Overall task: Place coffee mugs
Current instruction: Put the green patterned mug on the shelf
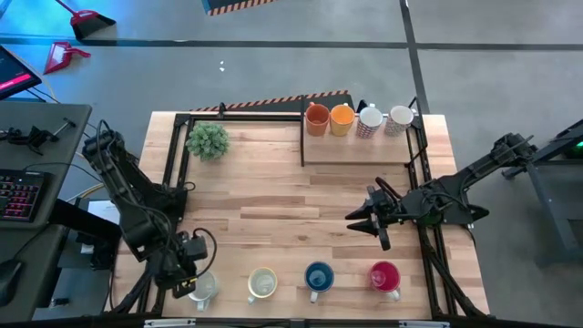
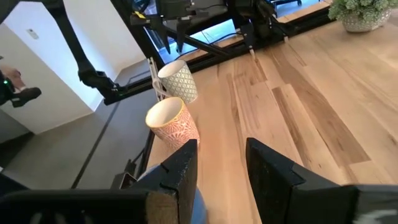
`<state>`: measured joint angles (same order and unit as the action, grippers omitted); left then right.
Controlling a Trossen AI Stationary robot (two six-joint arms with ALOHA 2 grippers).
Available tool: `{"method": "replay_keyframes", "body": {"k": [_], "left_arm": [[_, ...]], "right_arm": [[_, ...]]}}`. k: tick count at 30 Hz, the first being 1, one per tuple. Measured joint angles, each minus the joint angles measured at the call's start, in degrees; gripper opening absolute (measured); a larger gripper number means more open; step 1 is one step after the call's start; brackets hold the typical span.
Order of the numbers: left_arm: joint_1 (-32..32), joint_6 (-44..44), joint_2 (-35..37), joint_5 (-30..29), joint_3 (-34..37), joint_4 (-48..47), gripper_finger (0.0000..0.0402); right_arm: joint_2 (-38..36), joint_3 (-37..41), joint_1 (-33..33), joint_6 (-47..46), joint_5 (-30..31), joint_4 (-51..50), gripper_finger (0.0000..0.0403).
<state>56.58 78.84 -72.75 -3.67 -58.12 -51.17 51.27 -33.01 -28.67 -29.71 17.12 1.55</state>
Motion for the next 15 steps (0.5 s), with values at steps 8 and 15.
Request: {"method": "replay_keyframes", "body": {"k": [8,15], "left_arm": [[-0.02,-5.43,-0.02,1.5,1.2,0.7,0.0137],[-0.49,-9.03,-0.06,1.51,1.2,0.95,0.0129]], "right_arm": [[0.0,0.0,0.0,0.09,0.0,-1.06,0.0119],[0.0,0.0,0.0,-0.26,0.02,-1.55,0.0119]]}}
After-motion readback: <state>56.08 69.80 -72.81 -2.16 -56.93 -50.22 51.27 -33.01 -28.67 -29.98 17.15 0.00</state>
